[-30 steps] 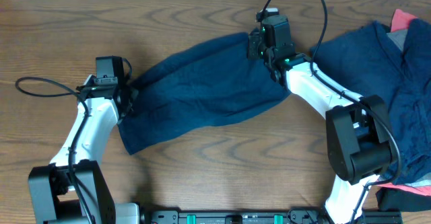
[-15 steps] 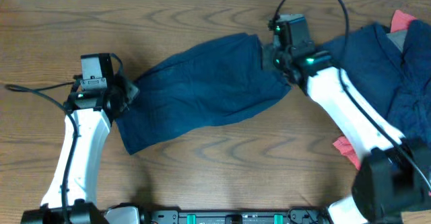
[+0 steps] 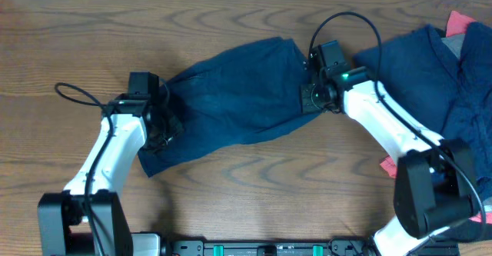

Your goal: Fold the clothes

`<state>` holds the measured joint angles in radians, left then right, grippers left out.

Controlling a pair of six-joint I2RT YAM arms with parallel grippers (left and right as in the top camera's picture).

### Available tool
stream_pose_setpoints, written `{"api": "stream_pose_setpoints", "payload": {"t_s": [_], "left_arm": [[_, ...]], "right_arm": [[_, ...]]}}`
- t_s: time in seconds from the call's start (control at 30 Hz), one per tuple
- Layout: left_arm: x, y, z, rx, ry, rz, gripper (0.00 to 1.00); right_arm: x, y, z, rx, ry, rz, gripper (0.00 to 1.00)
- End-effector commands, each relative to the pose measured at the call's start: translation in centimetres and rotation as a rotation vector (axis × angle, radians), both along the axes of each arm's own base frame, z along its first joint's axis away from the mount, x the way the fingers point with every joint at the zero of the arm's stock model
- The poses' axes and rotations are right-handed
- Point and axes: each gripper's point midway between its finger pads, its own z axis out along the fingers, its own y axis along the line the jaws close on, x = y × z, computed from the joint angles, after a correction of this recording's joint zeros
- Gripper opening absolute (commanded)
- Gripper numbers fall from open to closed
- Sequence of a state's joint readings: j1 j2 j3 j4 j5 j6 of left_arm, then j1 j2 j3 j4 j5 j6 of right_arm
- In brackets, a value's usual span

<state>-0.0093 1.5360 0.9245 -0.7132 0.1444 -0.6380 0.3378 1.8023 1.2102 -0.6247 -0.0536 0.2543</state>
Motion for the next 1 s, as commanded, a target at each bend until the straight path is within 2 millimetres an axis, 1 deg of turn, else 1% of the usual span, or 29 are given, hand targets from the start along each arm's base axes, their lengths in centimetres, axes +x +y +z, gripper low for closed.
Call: {"api": "stream_pose_setpoints", "payload": {"t_s": [0.0, 0.13, 0.2, 0.23, 0.27, 0.33, 0.4, 0.47, 0.53, 0.6, 0.67, 0.73, 0.8, 0.87, 0.9, 0.97], "left_arm": [[-0.6, -0.3, -1.2, 0.002, 0.051, -0.026, 0.53], [-1.1, -0.2, -2.5, 0.004, 0.100, -0.026, 0.53], [-1.4, -0.2, -3.1, 0.006, 0.125, -0.026, 0.53], [-1.6, -0.2, -3.3, 0.006, 0.139, -0.026, 0.53], [-1.8, -0.2, -3.5, 0.006, 0.154, -0.026, 0.53], [-2.1, -0.2, -3.9, 0.007, 0.176, -0.026, 0.53], [-2.4, -0.1, -4.3, 0.008, 0.197, -0.026, 0.53], [-2.9, 0.0, -4.5, 0.019, 0.222, -0.026, 0.54], [-3.4, 0.3, -4.6, 0.030, 0.245, -0.026, 0.54], [-3.9, 0.3, -4.5, 0.032, 0.262, -0.026, 0.54], [-4.1, 0.3, -4.5, 0.032, 0.272, -0.032, 0.54], [-4.3, 0.3, -4.4, 0.032, 0.276, -0.059, 0.54], [-4.6, 0.3, -4.3, 0.032, 0.286, -0.082, 0.55], [-5.0, 0.3, -3.9, 0.032, 0.294, -0.116, 0.55], [-5.1, 0.3, -3.7, 0.032, 0.293, -0.123, 0.55], [-5.2, 0.3, -3.0, 0.034, 0.278, -0.136, 0.54]], "right_arm": [[0.8, 0.2, -2.8, 0.003, -0.007, 0.001, 0.08], [4.5, 1.3, -5.4, 0.035, -0.119, -0.001, 0.18], [5.6, 1.7, -6.6, 0.046, -0.149, -0.002, 0.24], [6.0, 1.8, -7.3, 0.049, -0.159, -0.002, 0.30], [6.2, 1.9, -7.8, 0.050, -0.163, -0.002, 0.33], [6.3, 1.8, -8.8, 0.047, -0.159, -0.004, 0.34], [6.2, 1.3, -9.2, 0.022, -0.150, -0.016, 0.34], [6.0, 0.2, -9.3, -0.012, -0.136, -0.037, 0.34], [5.4, -1.1, -9.3, -0.035, -0.103, -0.085, 0.33], [4.4, -2.5, -9.3, -0.044, -0.047, -0.130, 0.30], [3.0, -3.9, -9.4, -0.059, 0.023, -0.181, 0.17], [1.0, -5.5, -9.6, -0.078, 0.117, -0.244, 0.07], [-1.1, -6.8, -9.6, -0.101, 0.208, -0.295, 0.03], [-3.0, -7.6, -9.5, -0.125, 0.279, -0.309, 0.01], [-3.6, -7.7, -9.4, -0.134, 0.304, -0.309, 0.01], [-4.3, -7.8, -9.0, -0.143, 0.326, -0.304, 0.01]]}}
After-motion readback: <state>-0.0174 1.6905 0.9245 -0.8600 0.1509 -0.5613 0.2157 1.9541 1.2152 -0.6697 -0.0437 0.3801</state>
